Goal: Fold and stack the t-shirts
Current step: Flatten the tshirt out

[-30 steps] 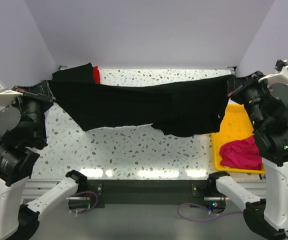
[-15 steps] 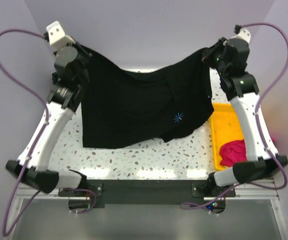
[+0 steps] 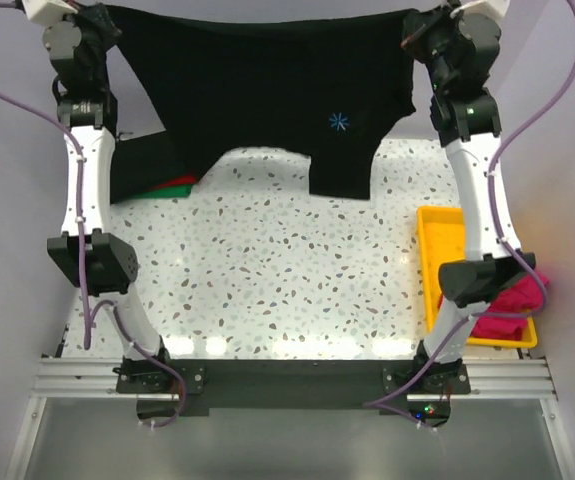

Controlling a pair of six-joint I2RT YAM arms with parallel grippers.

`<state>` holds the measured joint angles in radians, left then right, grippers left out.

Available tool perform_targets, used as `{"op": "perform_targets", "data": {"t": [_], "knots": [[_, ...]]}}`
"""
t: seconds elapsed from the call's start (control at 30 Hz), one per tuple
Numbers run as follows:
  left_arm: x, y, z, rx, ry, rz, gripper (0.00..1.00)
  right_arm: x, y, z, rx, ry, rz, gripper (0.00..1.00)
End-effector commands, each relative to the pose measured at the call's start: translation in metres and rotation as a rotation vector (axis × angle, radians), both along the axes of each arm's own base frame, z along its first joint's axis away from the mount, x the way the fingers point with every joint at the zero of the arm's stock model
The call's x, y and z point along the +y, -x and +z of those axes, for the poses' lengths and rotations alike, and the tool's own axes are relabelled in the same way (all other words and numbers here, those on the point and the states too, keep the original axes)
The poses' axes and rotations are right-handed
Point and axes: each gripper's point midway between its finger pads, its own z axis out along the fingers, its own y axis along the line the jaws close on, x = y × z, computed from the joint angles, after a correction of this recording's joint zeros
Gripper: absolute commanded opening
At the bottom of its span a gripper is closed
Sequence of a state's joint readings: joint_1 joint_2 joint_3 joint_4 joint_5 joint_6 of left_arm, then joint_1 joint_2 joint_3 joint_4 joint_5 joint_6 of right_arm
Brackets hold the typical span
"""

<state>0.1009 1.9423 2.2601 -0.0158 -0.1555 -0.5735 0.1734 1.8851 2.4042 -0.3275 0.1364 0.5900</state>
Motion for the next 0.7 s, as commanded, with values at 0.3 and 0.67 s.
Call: {"op": "perform_targets", "data": {"t": [0.3,0.67], "knots": [[0.024,0.115,-0.118,0.147,0.211,-0.003,0.00,-0.026,0.090,-0.127,0.243,-0.042,-0.039,0.00],[0.008,0.237,-0.426,0.718,0.500,0.158,0.02,-0.026,0.167,-0.397,0.945,0.164,0.064,0.42]]}}
